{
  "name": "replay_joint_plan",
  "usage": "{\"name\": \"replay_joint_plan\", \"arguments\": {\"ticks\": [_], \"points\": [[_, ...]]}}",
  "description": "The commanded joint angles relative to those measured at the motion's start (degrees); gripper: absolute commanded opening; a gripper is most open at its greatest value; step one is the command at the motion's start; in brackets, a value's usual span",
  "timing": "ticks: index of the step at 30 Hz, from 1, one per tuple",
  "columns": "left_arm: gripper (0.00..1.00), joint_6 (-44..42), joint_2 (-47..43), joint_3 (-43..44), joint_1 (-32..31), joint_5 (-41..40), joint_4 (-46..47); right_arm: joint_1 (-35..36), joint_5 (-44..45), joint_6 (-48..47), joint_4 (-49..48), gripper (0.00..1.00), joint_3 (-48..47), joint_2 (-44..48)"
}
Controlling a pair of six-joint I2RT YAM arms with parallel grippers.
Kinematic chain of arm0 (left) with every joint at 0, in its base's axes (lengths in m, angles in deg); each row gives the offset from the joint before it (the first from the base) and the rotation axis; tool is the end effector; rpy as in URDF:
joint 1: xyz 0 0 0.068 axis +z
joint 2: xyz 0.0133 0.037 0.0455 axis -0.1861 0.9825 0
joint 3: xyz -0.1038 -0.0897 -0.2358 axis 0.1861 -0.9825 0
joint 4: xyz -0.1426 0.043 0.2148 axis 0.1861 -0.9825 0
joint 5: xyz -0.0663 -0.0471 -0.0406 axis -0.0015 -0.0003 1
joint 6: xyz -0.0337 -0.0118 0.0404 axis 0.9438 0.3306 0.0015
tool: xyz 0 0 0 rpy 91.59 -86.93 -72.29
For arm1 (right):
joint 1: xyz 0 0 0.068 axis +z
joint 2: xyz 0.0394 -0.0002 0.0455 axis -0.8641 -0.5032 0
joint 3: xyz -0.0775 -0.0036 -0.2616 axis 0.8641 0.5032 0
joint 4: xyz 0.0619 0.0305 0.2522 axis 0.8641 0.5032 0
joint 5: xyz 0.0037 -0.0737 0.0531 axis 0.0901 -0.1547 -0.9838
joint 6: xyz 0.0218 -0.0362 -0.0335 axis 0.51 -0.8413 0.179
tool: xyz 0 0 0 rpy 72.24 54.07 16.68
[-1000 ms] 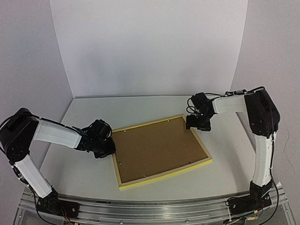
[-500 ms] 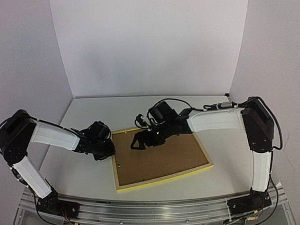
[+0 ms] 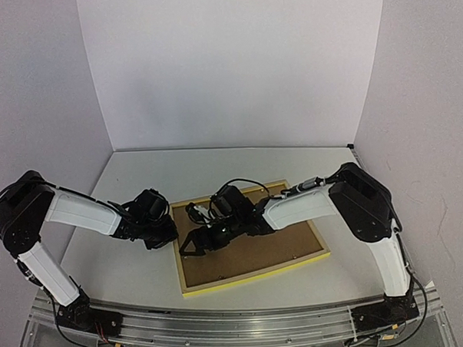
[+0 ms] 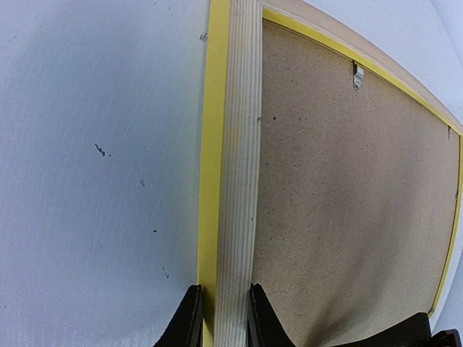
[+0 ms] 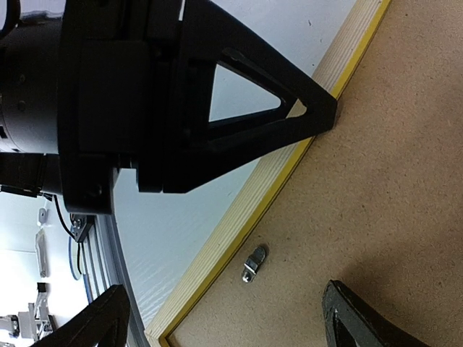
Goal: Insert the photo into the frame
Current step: Install the photo frame at the center of the board.
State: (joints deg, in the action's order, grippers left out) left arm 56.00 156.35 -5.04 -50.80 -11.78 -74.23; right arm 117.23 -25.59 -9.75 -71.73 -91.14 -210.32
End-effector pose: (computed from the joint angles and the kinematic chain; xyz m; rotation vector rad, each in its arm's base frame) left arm 0.2230 -0.1851 0.1254 -0.4605 2.6112 -0.5779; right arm 0.2476 0.4176 0.1302 -0.9595 2.2717 1.2376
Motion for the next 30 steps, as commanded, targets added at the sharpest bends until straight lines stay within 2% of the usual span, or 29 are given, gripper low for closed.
{"name": "replay_joint_plan", "arguments": {"ticks": [1, 11, 30], "points": [[0.0, 5.3, 2.1, -3.1, -0.5, 5.1, -4.7, 0.9, -0.7, 1.2, -3.7, 0.89, -3.0, -3.5], [0.0, 5.9, 2.2, -2.8, -0.6, 4.1, -4.8, 3.7, -1.7, 1.1, -3.6, 0.88, -4.7, -6.4], [0.0, 8.4, 2.1, -4.1, -0.5, 3.7, -3.8, 6.3, -6.7, -1.6, -3.1, 0.87, -3.5, -5.1]]}}
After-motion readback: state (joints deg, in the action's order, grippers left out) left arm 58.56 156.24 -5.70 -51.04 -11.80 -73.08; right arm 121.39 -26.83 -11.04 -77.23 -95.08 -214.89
